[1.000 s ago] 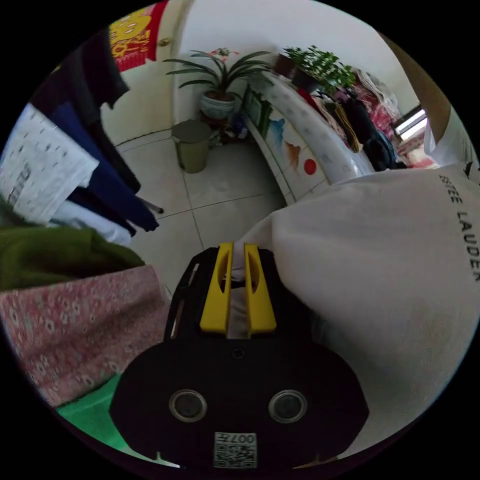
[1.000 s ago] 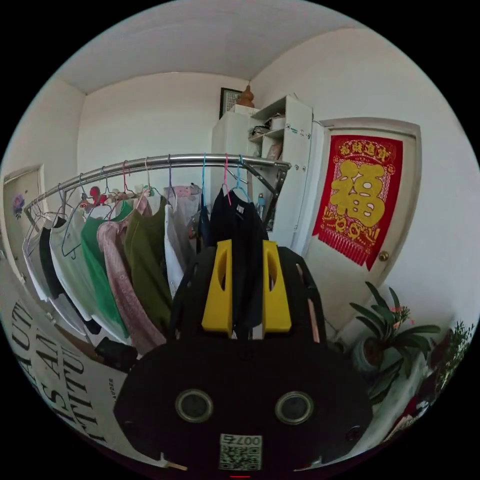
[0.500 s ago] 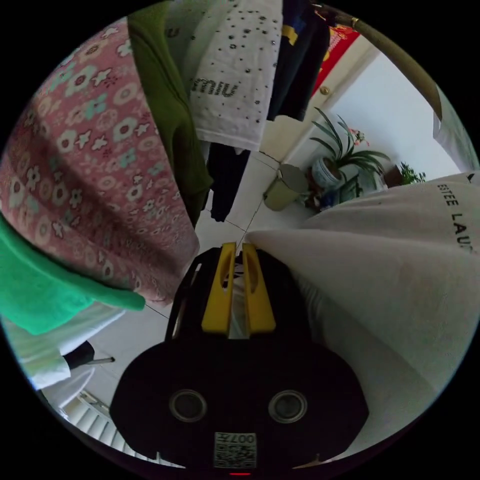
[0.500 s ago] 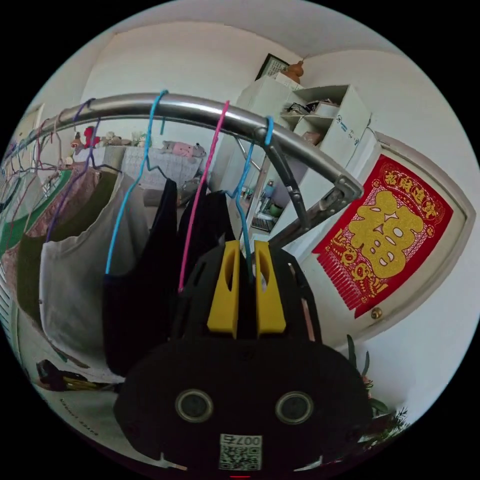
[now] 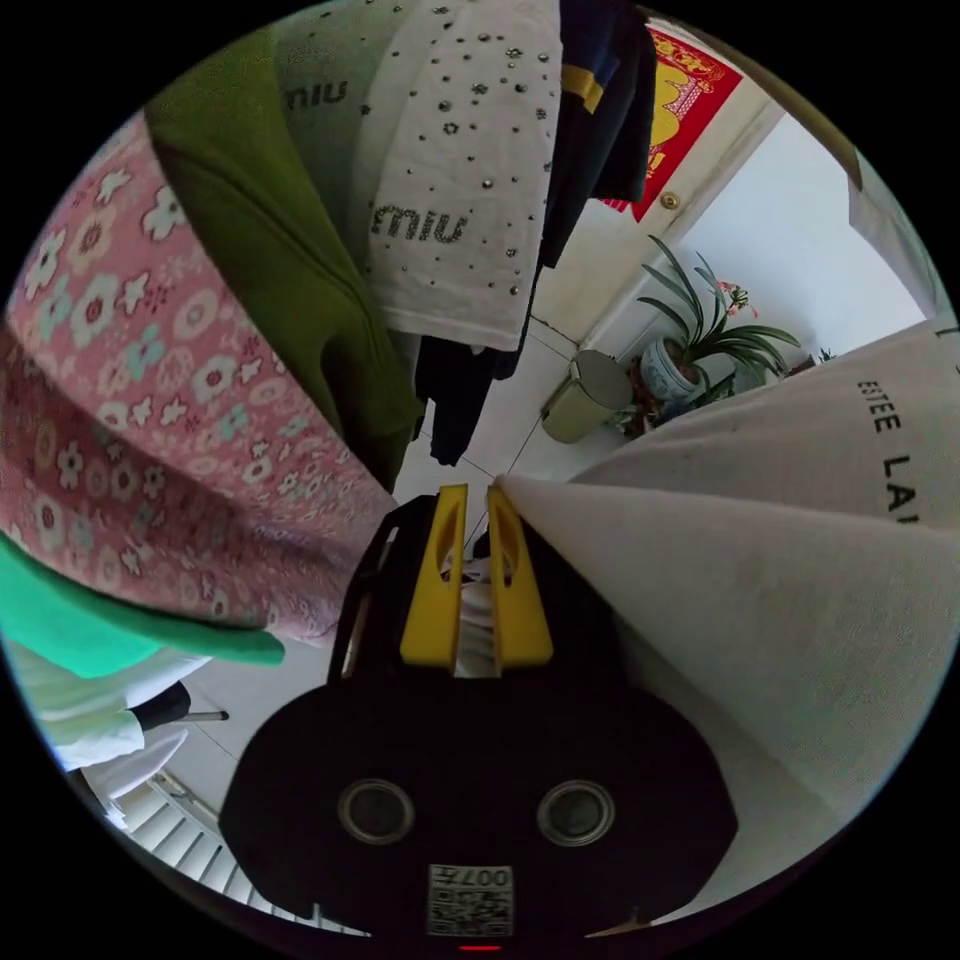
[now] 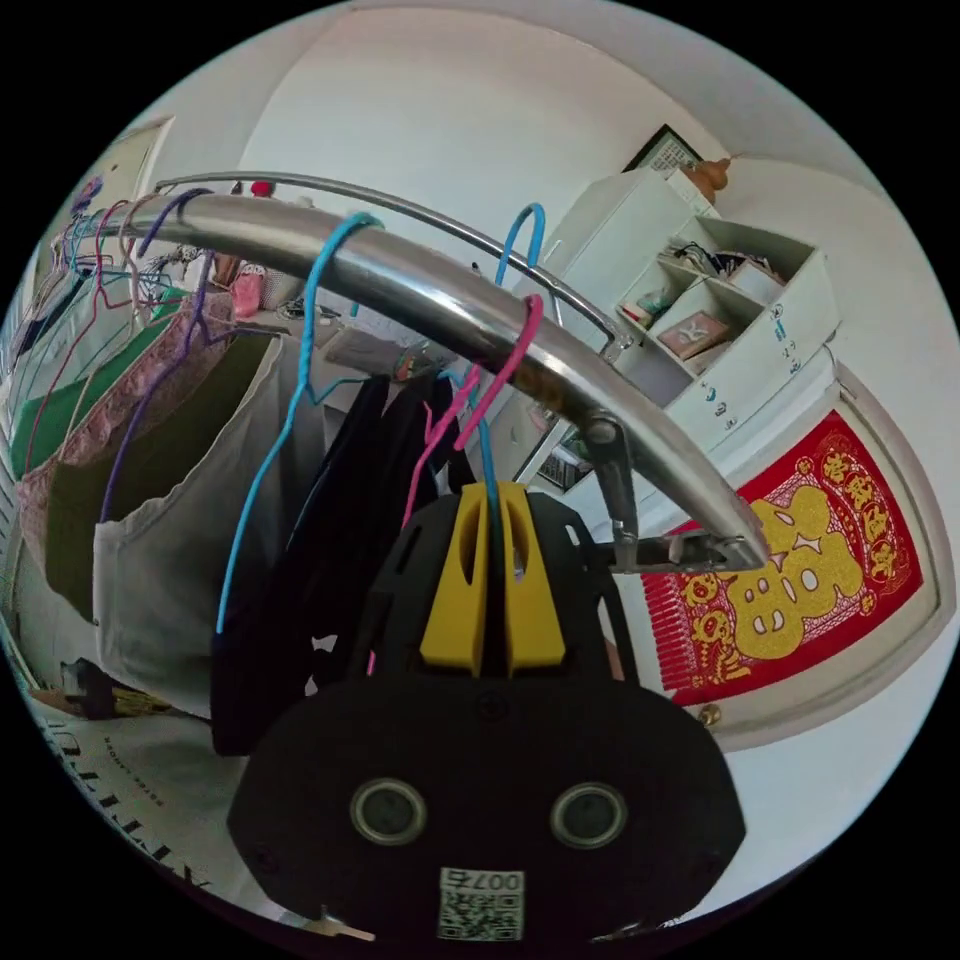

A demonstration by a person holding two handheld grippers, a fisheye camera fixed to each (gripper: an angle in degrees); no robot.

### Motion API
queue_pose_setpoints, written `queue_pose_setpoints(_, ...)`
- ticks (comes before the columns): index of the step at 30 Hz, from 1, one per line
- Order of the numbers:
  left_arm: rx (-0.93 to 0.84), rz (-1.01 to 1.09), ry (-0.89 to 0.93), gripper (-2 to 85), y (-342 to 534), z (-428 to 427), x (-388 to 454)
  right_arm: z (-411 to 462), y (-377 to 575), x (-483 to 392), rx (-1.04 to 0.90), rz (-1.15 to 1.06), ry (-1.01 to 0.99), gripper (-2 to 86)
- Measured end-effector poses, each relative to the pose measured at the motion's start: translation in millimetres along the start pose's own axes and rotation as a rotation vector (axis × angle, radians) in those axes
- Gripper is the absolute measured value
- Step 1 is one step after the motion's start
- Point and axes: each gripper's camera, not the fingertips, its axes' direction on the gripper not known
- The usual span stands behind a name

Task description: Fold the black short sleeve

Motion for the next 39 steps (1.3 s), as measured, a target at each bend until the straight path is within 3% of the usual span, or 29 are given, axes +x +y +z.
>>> queue_pose_setpoints(6,0.013,0.078,0.009,4.1,9,-25,29,46,54,15,-0.088,0.105,-0.080,-0.2)
queue_pose_setpoints(12,-0.050,0.297,0.074,4.7,19,-28,68,16,212,7,-0.081,0.341,-0.092,-0.1)
queue_pose_setpoints(16,-0.054,0.574,0.164,5.7,11,-28,129,-72,311,-8,-0.092,0.538,-0.010,-0.2)
queue_pose_setpoints(20,0.048,0.843,0.232,6.6,3,-33,214,-191,377,-28,-0.125,0.698,0.139,-0.2)
queue_pose_setpoints(28,0.238,1.057,0.465,11.6,5,-33,398,-384,433,-99,-0.370,0.866,0.425,-0.1)
queue_pose_setpoints(35,0.235,1.393,0.662,14.8,91,-6,613,-539,462,-147,-0.475,0.954,0.536,-0.2)
queue_pose_setpoints(39,0.204,1.540,0.697,9.9,158,13,714,-625,477,-173,-0.446,0.975,0.563,-0.2)
